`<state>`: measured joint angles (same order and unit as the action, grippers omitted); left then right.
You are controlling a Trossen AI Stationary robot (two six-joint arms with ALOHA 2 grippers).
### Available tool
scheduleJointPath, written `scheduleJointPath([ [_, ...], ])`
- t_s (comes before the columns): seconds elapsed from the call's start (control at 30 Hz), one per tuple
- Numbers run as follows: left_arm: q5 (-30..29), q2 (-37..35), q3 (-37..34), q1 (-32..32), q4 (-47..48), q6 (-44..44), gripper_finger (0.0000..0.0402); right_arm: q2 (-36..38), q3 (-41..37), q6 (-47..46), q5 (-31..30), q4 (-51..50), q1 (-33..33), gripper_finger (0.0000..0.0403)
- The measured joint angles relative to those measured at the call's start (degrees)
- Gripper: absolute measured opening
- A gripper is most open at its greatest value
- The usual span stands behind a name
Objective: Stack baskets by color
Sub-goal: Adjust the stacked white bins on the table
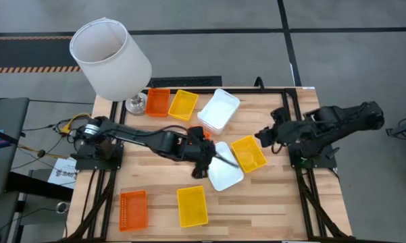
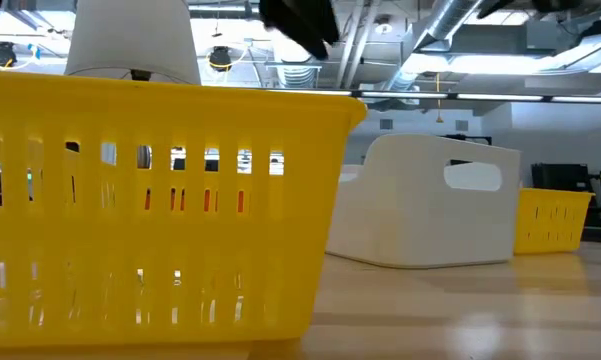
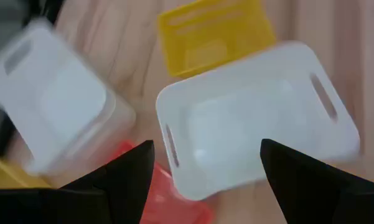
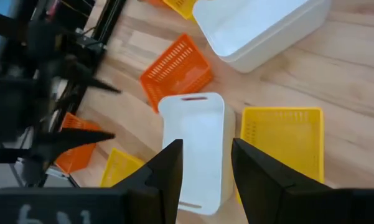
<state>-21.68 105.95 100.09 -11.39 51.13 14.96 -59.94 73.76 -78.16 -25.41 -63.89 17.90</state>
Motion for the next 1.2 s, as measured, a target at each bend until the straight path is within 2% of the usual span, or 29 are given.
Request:
scheduleJointPath([
  [0.13,-4.7,2.7,0.0,3.8,-1.2,11.9,0.0281,-0.8,0.0,-3.6,-1.7,-2.9,3.0,0.0154],
  [0.2,-5.6,3.0,0.0,6.5,-1.7,13.6,0.0281,-1.4,0.0,-5.0,-2.9,-4.1,4.1,0.0152],
  [0.43,0.2,3.0,0.0,16.7,-6.9,-4.5,0.0281,-2.4,-0.1,-6.5,-3.4,-5.5,6.7,0.0144],
  [0.6,16.7,2.9,-3.1,22.5,-9.2,-19.4,0.0272,-3.1,0.0,-7.1,-3.4,-5.9,8.1,0.0139],
  [0.73,24.8,2.9,-6.4,25.3,-9.3,-27.4,0.0263,-3.2,0.0,-7.1,-3.4,-5.9,8.9,0.0137],
  [0.8,25.5,2.9,-7.8,26.0,-9.3,-29.8,0.0261,-3.2,0.0,-7.4,-3.4,-6.0,9.2,0.0137],
  [0.93,21.2,2.9,-10.9,26.5,-14.9,-32.9,0.0259,-3.2,0.0,-7.4,-3.4,-6.0,9.2,0.0138],
  [1.07,23.0,2.9,-12.4,27.1,-17.0,-36.0,0.0258,-3.2,0.0,-7.4,-3.4,-6.0,9.2,0.0136],
  [1.2,21.3,3.0,-13.6,27.3,-17.4,-36.9,0.0258,-3.2,0.0,-7.2,-3.4,-6.0,9.2,0.0133],
])
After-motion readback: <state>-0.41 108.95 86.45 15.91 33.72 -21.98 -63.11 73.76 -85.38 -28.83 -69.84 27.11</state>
